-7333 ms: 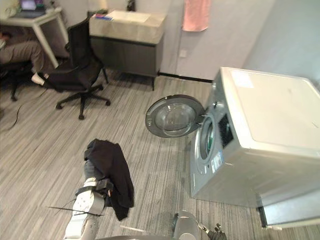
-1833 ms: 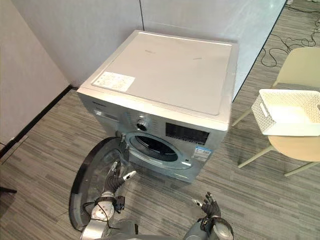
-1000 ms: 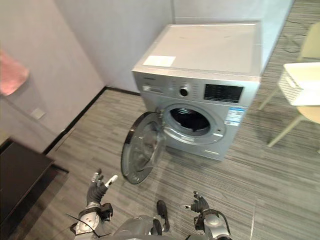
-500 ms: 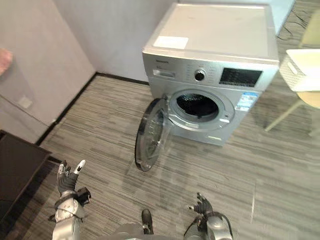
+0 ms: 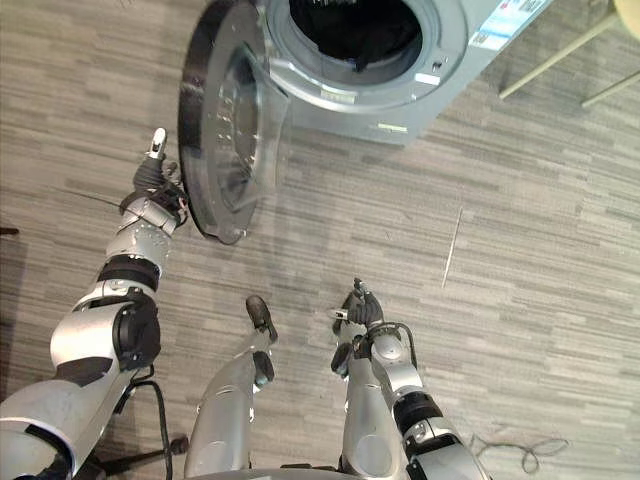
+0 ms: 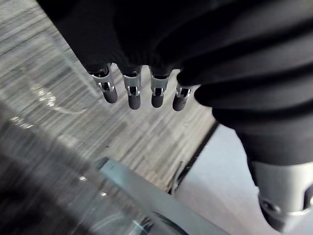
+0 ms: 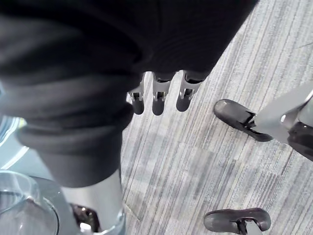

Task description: Pick up the laundry basket with both hands and put the clothes into the washing machine.

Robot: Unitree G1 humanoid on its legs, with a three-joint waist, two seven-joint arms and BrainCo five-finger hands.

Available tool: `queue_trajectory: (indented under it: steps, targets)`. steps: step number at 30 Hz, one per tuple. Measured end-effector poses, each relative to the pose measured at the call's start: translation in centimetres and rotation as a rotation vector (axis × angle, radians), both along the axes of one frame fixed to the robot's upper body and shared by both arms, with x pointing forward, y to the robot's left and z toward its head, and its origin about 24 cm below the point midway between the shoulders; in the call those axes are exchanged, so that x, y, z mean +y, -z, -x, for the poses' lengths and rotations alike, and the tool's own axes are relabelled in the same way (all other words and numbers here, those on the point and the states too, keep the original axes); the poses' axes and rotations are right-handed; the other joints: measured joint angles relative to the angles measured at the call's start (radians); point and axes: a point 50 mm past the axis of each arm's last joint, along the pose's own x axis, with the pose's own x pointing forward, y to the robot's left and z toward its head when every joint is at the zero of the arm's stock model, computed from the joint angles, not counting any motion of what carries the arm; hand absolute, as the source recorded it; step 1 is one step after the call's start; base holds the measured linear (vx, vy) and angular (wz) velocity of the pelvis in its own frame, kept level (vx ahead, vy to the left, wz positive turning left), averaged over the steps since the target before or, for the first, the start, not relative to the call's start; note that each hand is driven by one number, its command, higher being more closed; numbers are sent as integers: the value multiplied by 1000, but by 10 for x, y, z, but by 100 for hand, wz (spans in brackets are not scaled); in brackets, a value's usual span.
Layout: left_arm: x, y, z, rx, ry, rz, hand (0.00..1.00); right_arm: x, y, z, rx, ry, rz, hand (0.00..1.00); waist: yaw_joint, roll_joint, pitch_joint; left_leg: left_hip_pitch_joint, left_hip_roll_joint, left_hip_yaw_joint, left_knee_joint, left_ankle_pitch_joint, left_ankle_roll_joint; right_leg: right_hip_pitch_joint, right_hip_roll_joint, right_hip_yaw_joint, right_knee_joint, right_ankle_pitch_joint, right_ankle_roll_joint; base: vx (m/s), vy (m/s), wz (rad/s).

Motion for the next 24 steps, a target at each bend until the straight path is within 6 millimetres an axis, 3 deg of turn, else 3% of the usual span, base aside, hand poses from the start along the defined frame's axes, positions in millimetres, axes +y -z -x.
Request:
queue_trajectory:
  steps: [2, 3, 4, 5, 8, 9, 10, 12, 15, 17, 21, 24]
  targets:
    - [-32, 13, -2, 41, 87, -3, 0, 4, 1, 0, 15, -3, -17, 0, 5, 0, 0, -6, 0, 0, 0, 0, 0, 0, 0, 0, -1, 0, 0, 86, 26, 14]
    - [-65, 18, -2, 56, 174, -31, 0, 8, 1, -2, 21, -12, -18, 0, 4, 0, 0, -4, -2, 0, 1, 0, 0, 8, -3, 0, -1, 0, 0, 53, 29, 15]
    - [-73, 19, -2, 59, 193, -35, 0, 9, 1, -2, 21, -15, -19, 0, 3, 0, 0, -4, -3, 0, 2, 0, 0, 10, -4, 0, -1, 0, 0, 59, 44, 15]
    - [-107, 24, 1, 72, 268, -50, 0, 15, 0, -4, 21, -40, -13, 0, 3, 0, 1, 4, -6, 2, 3, 0, 0, 19, -8, 1, 0, 1, 2, 30, 28, 6]
    - [-168, 27, 16, 51, 381, -146, 0, 34, -4, -5, 8, -101, -19, 0, -1, -2, 1, 48, -11, 19, 1, -11, -15, 51, -14, 17, -1, 3, 4, 38, 48, -14]
    - [-189, 27, 25, 17, 456, -240, 0, 43, -6, -6, 1, -124, -29, 0, -5, -2, 1, 76, -12, 34, -1, -16, -17, 68, -15, 31, -1, 3, 6, 14, 30, -27]
    - [-196, 25, 29, -7, 491, -285, 0, 47, -8, -6, -7, -130, -39, 0, -8, -2, 1, 91, -13, 39, -4, -21, -13, 78, -14, 35, -2, 2, 8, 13, 31, -30]
    - [-228, 0, 42, -166, 610, -398, 0, 51, -17, -8, -50, -130, -64, 0, -17, -2, 1, 127, -13, 62, -9, -37, 1, 106, -9, 51, -19, 1, 23, -8, 20, -26]
    - [-257, -39, 65, -399, 701, -410, 0, 39, -20, -6, -78, -97, -62, 0, -22, -2, 0, 163, -14, 106, -30, -42, 9, 117, 3, 86, -45, 10, 33, -2, 16, -34]
    - [-263, -55, 74, -498, 718, -397, 0, 33, -15, 1, -68, -75, -67, 0, -22, -2, -2, 177, -13, 126, -42, -42, 9, 120, 12, 102, -64, 22, 32, 48, 6, -34]
    - [-262, -65, 78, -549, 735, -253, 0, 9, 8, 27, -5, -14, -47, 0, -28, 1, -3, 190, -1, 152, -42, -40, 12, 121, 29, 120, -76, 28, 31, 101, -15, -23]
    - [-245, -52, 84, -559, 715, -139, 0, -10, 24, 46, 57, 45, -33, 0, -27, 12, -14, 191, 4, 154, -42, -40, 12, 121, 35, 118, -76, 28, 31, 99, -9, -5]
